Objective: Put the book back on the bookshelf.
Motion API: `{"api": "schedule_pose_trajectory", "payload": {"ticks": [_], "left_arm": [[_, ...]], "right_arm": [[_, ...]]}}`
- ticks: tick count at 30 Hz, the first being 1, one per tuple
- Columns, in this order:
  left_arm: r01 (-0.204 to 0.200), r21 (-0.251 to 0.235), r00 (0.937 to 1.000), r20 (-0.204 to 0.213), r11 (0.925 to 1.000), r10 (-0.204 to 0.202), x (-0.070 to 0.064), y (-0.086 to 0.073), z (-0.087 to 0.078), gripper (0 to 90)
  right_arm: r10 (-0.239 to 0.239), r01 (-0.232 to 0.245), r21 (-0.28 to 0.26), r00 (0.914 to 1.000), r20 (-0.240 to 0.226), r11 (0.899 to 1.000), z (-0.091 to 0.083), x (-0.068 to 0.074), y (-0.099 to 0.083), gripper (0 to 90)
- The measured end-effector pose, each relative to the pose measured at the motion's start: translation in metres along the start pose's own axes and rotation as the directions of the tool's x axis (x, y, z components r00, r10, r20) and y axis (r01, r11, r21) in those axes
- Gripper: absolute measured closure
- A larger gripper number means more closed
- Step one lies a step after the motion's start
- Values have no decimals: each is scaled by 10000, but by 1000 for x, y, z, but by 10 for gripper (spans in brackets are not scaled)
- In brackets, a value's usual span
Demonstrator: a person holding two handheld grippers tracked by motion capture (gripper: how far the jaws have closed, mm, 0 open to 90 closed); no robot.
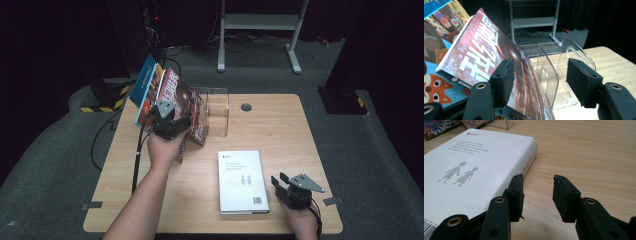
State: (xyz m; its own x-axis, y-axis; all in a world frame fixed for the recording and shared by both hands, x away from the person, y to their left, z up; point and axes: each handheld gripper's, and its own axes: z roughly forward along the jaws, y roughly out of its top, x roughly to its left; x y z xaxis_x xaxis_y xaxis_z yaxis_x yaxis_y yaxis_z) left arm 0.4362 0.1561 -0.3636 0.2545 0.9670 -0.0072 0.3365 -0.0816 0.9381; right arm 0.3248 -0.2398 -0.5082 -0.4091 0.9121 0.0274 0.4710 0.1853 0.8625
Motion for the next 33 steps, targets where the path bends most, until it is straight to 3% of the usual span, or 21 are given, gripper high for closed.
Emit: {"api": "schedule_pose_trajectory", "payload": {"ticks": [11, 18, 21, 22, 26, 29, 33], "left_arm": [[-291, 573, 9956, 907, 9979, 238, -6, -20, -9, 386], [-647, 974, 9888, 1402, 9931, 506, -13, -43, -12, 391], [-561, 1105, 9864, 1599, 9923, 380, -16, -52, -14, 369], [-543, 1398, 9845, 1726, 9887, 297, -18, -57, -13, 370], [-511, 1541, 9825, 1850, 9867, 219, -24, -67, -11, 358], [-776, 1571, 9815, 1856, 9845, 477, -30, -74, -11, 347], [-673, 1560, 9799, 1963, 9855, 359, -36, -84, -8, 340]], "right_arm": [[-2, 2, -46, 10000, 80, 10000, -2, 0, 1, 590], [9, -7, -127, 9999, 161, 9999, -6, 0, 0, 553], [-80, 82, -163, 9998, 162, 9998, -6, 1, 0, 515], [-86, 89, -164, 9998, 180, 9998, -5, 1, -1, 495], [-81, 84, -167, 9998, 179, 9998, -4, 0, -2, 483], [-46, 50, -221, 9998, 187, 9997, -4, 0, -2, 471], [34, -32, -236, 9999, 115, 9997, -4, 0, -1, 457]]}}
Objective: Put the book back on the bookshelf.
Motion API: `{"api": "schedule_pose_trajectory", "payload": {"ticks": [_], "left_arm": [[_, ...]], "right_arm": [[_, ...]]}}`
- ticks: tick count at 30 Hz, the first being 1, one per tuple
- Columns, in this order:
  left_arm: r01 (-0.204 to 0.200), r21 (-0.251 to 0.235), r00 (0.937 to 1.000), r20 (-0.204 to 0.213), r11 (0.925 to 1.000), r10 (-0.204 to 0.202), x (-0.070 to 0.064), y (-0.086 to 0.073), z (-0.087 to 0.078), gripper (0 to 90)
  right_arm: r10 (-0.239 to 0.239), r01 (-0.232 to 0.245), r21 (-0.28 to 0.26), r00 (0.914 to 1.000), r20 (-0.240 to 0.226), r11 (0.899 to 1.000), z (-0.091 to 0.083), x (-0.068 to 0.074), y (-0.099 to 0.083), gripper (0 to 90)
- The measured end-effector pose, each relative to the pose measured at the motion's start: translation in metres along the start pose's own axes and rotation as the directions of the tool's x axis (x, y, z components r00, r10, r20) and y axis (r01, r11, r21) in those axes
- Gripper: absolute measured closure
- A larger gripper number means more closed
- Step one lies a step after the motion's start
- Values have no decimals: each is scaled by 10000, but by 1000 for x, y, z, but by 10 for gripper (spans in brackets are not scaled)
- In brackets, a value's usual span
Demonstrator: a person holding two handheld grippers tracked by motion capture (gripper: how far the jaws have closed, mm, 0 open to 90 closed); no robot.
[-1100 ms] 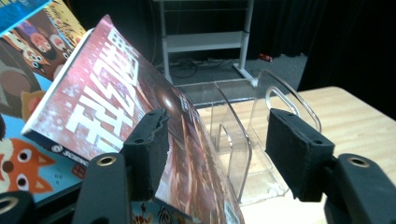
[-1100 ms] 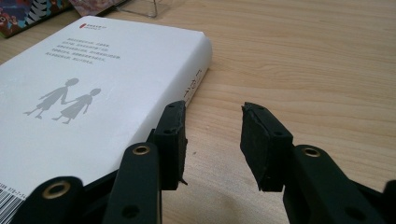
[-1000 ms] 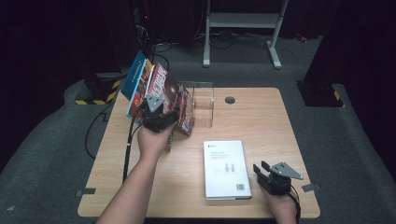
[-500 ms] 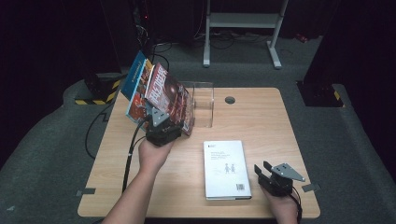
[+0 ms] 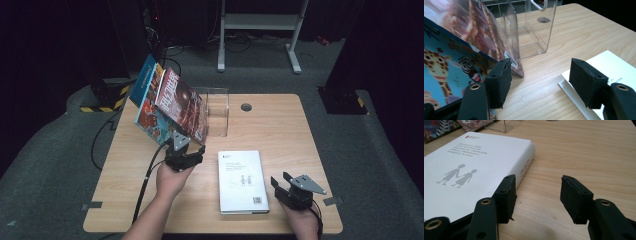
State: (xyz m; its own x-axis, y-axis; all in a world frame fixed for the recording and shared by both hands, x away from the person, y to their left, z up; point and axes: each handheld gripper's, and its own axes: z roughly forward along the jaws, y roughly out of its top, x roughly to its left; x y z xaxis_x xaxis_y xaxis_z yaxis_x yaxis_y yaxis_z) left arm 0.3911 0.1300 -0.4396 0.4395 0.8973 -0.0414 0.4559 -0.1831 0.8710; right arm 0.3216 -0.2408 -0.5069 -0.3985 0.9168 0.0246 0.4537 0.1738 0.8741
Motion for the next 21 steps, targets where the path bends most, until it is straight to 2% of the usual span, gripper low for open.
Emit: {"api": "schedule_pose_trajectory", "payload": {"ticks": [4, 7, 9, 10, 11, 13, 16, 17, 19, 20, 21], "left_arm": [[102, 112, 9999, 133, 9999, -103, -6, -9, 4, 313], [-27, 195, 9998, 189, 9998, 23, -11, -17, 7, 303], [-294, 316, 9993, 218, 9991, 287, -14, -20, 8, 300], [-318, 319, 9994, 175, 9990, 312, -15, -23, 8, 290], [-125, 377, 9993, 370, 9992, 111, -16, -27, 8, 274], [-116, 429, 9989, 449, 9990, 97, -17, -30, 9, 267], [-290, 574, 9981, 565, 9979, 258, -22, -37, 13, 260], [-57, 788, 9967, 814, 9969, -8, -24, -43, 14, 243], [57, 811, 9956, 930, 9967, -132, -25, -45, 15, 240], [231, 871, 9912, 1275, 9959, -342, -29, -50, 14, 236], [199, 886, 9902, 1362, 9959, -319, -31, -53, 14, 230]], "right_arm": [[22, -22, -112, 10000, 3, 9999, -2, 1, 2, 450], [-82, 81, -187, 10000, -43, 9998, -3, 3, 2, 440], [-106, 103, -300, 9999, -97, 9995, -5, 4, 3, 444], [-117, 114, -343, 9999, -98, 9993, -5, 4, 4, 448], [-37, 35, -384, 10000, -59, 9993, -6, 5, 4, 444], [-43, 39, -401, 9999, -105, 9992, -5, 6, 4, 442], [-169, 162, -397, 9997, -192, 9991, -5, 7, 5, 441], [-55, 50, -286, 9999, -161, 9996, -5, 8, 6, 437], [2, -6, -224, 9999, -152, 9997, -5, 9, 5, 435], [47, -51, -166, 9997, -253, 9998, -5, 11, 5, 431], [2, -5, -104, 9994, -333, 9999, -4, 12, 5, 418]]}}
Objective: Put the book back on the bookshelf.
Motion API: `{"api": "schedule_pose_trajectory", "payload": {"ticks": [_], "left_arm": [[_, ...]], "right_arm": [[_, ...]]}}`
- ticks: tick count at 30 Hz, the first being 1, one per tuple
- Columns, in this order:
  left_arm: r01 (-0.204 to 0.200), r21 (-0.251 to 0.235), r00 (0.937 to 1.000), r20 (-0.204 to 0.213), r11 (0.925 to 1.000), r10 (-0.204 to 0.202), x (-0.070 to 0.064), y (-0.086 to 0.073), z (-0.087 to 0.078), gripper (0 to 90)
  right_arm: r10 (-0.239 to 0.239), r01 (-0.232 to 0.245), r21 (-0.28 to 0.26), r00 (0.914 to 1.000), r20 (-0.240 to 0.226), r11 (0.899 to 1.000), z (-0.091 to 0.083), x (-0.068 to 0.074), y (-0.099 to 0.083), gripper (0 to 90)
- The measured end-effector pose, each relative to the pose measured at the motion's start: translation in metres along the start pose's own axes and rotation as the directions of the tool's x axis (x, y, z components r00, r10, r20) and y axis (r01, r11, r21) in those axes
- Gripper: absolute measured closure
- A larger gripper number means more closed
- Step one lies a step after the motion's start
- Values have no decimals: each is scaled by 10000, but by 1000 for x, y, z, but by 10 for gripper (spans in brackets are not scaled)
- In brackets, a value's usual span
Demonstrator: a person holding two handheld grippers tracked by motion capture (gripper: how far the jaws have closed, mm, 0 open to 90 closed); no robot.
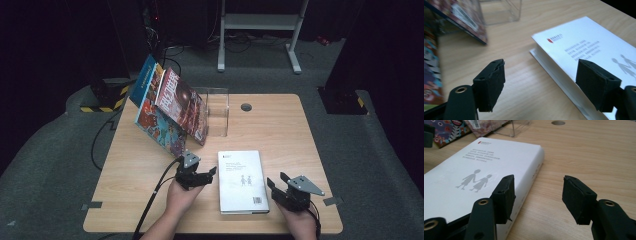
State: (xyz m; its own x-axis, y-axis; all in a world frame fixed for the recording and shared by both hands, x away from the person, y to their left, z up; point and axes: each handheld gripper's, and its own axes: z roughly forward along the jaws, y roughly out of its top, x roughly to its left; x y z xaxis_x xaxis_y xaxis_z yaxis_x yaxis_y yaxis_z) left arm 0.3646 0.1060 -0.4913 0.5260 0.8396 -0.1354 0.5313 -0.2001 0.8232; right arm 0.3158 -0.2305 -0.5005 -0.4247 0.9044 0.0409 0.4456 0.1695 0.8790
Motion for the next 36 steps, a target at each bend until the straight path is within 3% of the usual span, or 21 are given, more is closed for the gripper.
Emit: {"api": "schedule_pose_trajectory", "payload": {"ticks": [2, 5, 8, 10, 14, 16, 18, 23, 29, 33, 36], "left_arm": [[26, 23, 9999, 103, 10000, -26, -2, -2, 1, 209], [-115, 240, 9983, 578, 9996, 101, -8, -7, 2, 190], [-358, 365, 9920, 1226, 9987, 310, -14, -13, -2, 158], [-415, 240, 9903, 1333, 9988, 380, -16, -15, -3, 159], [-123, 258, 9859, 1673, 9996, 78, -16, -20, 0, 163], [-51, 346, 9839, 1787, 9994, -11, -15, -20, 2, 189], [-281, 188, 9836, 1787, 9994, 243, -17, -21, 1, 168], [-13, 253, 9811, 1934, 9997, -36, -17, -21, 2, 166], [258, 381, 9724, 2309, 9989, -340, -23, -25, 6, 161], [207, 426, 9707, 2382, 9989, -303, -24, -26, 7, 162], [188, 293, 9729, 2297, 9994, -251, -23, -25, 5, 165]], "right_arm": [[-54, 55, 60, 10000, -68, 10000, 1, 1, 0, 409], [-13, 18, 167, 9995, -317, 9999, 2, 4, 2, 397], [152, -139, 236, 9985, -527, 9996, 0, 10, 1, 382], [93, -81, 249, 9987, -509, 9997, -1, 12, 1, 377], [112, -82, 527, 9983, -566, 9986, 2, 21, 2, 350], [40, -2, 605, 9980, -629, 9982, 3, 25, 1, 346], [-44, 87, 700, 9981, -615, 9975, 4, 28, 1, 345], [-23, 77, 879, 9981, -613, 9961, 5, 31, 2, 339], [371, -272, 1143, 9956, -858, 9931, 8, 32, -4, 278], [473, -359, 1141, 9939, -992, 9928, 9, 36, -5, 267], [514, -373, 1146, 9911, -1226, 9927, 11, 39, -6, 260]]}}
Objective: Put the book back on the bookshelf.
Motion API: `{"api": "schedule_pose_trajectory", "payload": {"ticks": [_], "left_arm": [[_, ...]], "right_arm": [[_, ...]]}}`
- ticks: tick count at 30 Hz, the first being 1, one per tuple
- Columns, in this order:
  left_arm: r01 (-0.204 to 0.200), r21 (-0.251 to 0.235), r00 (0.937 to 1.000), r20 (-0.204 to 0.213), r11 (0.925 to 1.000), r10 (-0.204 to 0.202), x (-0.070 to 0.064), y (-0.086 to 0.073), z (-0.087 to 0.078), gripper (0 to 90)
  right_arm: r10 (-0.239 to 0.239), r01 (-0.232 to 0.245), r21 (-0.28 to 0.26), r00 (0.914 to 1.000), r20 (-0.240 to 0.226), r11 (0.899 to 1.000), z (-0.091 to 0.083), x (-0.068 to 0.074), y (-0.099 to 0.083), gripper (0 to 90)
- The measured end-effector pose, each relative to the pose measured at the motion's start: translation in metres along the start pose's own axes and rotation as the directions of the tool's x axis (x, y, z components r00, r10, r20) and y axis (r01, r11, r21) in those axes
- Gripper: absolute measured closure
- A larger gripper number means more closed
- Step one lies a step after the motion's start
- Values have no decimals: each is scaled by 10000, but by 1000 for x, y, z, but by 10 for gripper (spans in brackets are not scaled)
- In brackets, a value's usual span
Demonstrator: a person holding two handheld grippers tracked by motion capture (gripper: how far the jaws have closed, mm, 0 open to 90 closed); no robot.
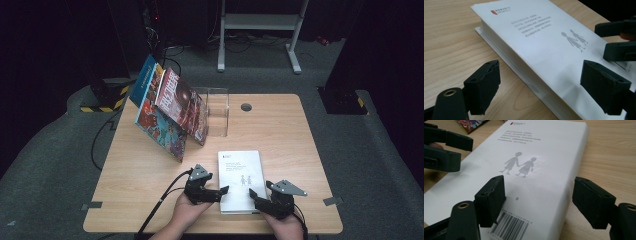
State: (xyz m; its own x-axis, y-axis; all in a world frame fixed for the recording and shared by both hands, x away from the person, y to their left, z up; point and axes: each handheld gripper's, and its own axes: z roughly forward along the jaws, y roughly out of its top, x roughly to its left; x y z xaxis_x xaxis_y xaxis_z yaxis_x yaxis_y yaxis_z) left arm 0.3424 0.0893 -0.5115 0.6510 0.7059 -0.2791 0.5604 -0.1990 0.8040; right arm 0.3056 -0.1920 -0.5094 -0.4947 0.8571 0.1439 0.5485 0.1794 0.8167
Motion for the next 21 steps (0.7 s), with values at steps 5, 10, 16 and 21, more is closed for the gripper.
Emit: {"api": "schedule_pose_trajectory", "payload": {"ticks": [5, 10, 16, 21], "left_arm": [[74, 128, 10000, 55, 9999, -75, 2, -3, 0, 185], [9, 125, 10000, 37, 9999, -9, 1, -5, 3, 210], [125, 59, 9999, -75, 9999, -124, 6, -6, 0, 208], [251, 68, 9995, -174, 9997, -249, 16, -7, -6, 209]], "right_arm": [[89, -88, -55, 9998, 176, 9999, 1, 4, -1, 260], [40, -43, 71, 9995, 308, 10000, 1, 7, 1, 268], [-107, 106, 175, 9999, 94, 9998, 10, 23, 5, 268], [-272, 274, 211, 9996, -119, 9994, 21, 35, 10, 267]]}}
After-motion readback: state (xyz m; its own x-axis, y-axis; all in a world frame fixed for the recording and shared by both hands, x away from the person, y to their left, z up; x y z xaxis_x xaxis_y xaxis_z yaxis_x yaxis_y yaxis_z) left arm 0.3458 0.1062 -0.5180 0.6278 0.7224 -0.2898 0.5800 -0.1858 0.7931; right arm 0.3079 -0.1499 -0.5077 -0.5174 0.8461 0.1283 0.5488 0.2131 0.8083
